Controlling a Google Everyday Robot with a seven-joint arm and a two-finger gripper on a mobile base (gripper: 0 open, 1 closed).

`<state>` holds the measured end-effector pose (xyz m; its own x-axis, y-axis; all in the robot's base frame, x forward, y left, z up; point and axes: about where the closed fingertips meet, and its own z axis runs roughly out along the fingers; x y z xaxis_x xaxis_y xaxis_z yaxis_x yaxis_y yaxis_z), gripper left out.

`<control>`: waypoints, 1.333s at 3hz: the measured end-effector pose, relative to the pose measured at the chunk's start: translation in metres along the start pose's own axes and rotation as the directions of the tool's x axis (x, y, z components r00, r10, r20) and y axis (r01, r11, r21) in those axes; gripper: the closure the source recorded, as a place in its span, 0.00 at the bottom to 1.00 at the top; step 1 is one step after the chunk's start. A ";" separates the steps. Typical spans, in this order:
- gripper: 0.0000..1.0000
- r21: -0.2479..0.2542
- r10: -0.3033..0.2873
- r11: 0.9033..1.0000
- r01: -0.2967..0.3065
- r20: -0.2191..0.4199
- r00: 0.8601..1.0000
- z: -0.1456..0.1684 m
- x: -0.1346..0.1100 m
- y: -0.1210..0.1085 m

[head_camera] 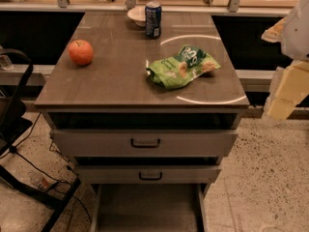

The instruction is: Place apple into bottom drawer

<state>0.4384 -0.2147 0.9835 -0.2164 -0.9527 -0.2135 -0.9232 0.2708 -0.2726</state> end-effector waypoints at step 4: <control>0.00 -0.042 0.228 0.969 -0.244 0.534 0.814 -0.006 -0.124 -0.047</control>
Offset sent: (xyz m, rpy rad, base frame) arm 0.0354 0.0424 0.0179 0.1815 0.0161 -0.0057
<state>0.5065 -0.1097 1.0288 -0.2176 -0.6401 -0.7368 -0.8549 0.4892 -0.1726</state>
